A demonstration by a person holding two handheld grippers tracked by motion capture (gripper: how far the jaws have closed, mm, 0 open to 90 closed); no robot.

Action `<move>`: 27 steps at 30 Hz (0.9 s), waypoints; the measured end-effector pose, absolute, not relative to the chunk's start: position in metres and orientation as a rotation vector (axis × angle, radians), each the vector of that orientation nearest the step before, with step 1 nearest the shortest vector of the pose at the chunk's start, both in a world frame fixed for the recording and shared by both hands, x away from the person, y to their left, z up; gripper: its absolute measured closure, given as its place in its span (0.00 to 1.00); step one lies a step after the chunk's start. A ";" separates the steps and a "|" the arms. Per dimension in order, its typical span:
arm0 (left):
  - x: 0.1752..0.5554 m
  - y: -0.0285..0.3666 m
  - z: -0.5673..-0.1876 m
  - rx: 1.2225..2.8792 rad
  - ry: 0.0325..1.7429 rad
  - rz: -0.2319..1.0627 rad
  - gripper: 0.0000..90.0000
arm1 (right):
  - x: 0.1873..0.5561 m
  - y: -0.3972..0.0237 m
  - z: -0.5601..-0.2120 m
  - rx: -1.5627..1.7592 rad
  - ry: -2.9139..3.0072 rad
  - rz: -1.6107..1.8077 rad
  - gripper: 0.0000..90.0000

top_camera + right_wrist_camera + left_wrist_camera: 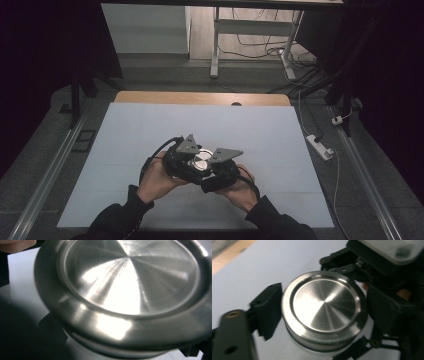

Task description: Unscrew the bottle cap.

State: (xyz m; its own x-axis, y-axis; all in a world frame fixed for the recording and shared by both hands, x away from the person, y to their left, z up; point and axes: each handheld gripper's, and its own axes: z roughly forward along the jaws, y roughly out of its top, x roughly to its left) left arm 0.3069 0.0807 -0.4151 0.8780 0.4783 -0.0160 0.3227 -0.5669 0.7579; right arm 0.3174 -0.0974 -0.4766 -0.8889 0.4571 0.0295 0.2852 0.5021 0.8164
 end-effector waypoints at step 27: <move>0.308 0.095 -0.415 2.278 0.392 0.194 0.23 | 0.310 -0.091 -0.476 0.510 2.629 1.348 0.17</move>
State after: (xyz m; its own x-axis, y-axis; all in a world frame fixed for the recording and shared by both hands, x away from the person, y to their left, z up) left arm 0.3084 0.0952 -0.4151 0.9402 0.3403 0.0142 0.2178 -0.6328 0.7431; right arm 0.3101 -0.0909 -0.4764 -0.9321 0.3613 0.0265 0.2325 0.5403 0.8087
